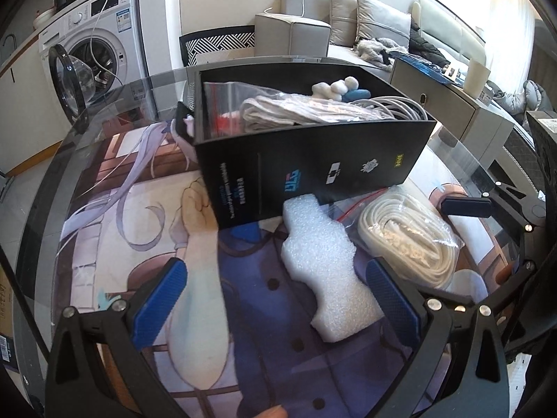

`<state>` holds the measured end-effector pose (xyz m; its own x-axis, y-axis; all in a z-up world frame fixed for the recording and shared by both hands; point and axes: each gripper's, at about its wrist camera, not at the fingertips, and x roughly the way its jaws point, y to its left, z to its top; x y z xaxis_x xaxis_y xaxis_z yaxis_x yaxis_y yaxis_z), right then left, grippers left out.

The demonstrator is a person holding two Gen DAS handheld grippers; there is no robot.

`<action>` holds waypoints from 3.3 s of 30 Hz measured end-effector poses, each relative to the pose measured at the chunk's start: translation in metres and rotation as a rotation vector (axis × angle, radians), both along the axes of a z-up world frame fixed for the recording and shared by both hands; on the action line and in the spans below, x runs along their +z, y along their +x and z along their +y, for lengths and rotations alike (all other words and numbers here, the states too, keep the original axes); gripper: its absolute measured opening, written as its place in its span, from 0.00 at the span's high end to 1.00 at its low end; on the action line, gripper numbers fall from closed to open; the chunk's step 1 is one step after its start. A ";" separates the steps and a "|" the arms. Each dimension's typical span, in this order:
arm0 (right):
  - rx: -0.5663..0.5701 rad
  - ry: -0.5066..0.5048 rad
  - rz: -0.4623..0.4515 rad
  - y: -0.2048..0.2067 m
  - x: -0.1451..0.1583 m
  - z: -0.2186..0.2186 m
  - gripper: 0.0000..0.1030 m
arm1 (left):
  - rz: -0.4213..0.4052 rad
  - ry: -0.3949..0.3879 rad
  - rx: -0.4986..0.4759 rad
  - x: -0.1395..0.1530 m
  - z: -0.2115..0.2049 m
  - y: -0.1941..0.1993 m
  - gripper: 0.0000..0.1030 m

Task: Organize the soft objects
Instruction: 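Close the left tool on the white foam piece while the right tool grasps the bagged white rope, then lift the foam piece with the left tool while the right tool carries the rope bag over the box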

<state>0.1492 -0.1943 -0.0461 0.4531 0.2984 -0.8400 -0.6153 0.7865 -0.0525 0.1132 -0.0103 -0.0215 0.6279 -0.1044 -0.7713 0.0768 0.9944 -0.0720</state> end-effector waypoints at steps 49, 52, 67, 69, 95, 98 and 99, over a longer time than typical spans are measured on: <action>0.111 0.079 -0.060 -0.040 0.026 -0.008 0.64 | -0.058 -0.153 -0.112 0.024 -0.001 -0.037 0.68; 0.112 0.085 -0.074 -0.046 0.033 -0.011 0.64 | -0.080 -0.162 -0.106 0.030 -0.001 -0.040 0.68; 0.102 0.175 -0.185 -0.069 0.091 -0.022 0.64 | -0.169 -0.178 -0.077 0.063 0.014 -0.044 0.68; 0.089 0.190 -0.202 -0.067 0.101 -0.025 0.64 | -0.183 -0.176 -0.078 0.069 0.014 -0.043 0.68; 0.027 0.269 -0.299 -0.021 0.193 -0.037 0.64 | -0.326 -0.123 -0.159 0.148 0.014 -0.002 0.68; 0.026 0.259 -0.277 -0.011 0.187 -0.032 0.64 | -0.312 -0.126 -0.155 0.144 0.016 0.008 0.68; 0.025 0.254 -0.268 -0.008 0.184 -0.032 0.64 | -0.304 -0.131 -0.152 0.142 0.017 0.012 0.68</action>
<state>0.1410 -0.2260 0.1381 0.6372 0.4958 -0.5901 -0.6253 0.7801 -0.0198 0.1252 0.0066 0.1206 0.7959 -0.2997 -0.5260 0.2608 0.9538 -0.1488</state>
